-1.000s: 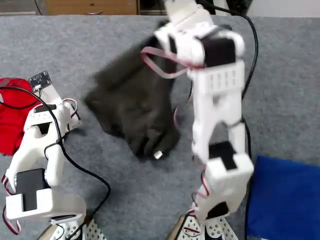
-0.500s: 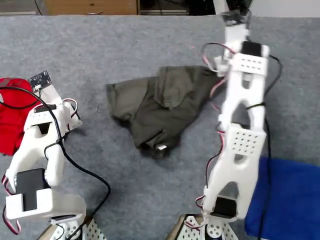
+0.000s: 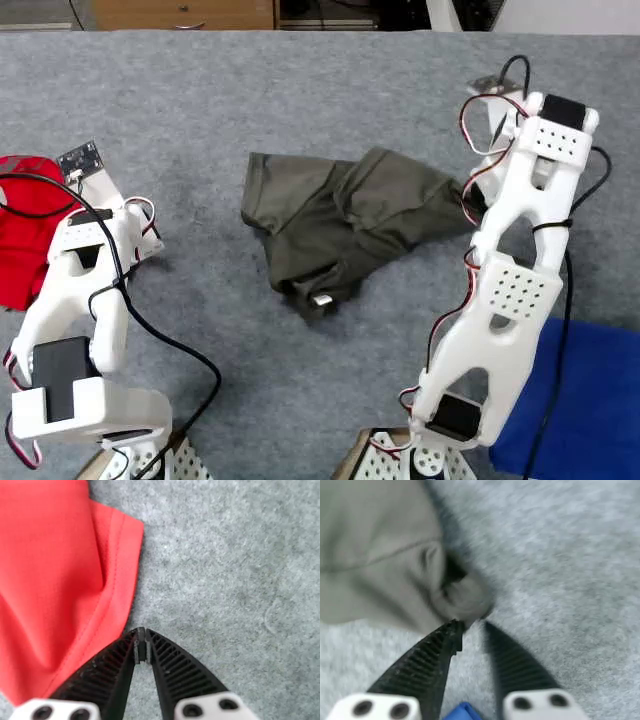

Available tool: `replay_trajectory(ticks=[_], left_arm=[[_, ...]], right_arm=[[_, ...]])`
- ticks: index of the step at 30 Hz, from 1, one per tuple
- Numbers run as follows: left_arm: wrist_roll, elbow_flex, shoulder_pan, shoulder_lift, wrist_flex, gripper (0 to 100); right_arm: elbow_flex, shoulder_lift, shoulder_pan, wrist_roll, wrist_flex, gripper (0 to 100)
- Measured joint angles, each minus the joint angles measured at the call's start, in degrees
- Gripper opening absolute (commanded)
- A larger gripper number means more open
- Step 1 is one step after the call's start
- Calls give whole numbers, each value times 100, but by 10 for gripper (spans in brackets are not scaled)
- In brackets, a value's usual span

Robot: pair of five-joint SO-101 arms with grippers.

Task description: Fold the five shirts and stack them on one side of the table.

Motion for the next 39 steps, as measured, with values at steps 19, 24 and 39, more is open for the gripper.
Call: replay_trajectory(ticks=[19,24,39], left_arm=[[0,-18,123,0,0,19],[0,-18,114,0,0,19],[-9,-18,114,0,0,19]], right_arm=[[273,-352,-1899,-668,-1345,186],[-1073,1081,-2066,-703,-1574,187],[-4018,3253,-2514,-721,-1389,186]])
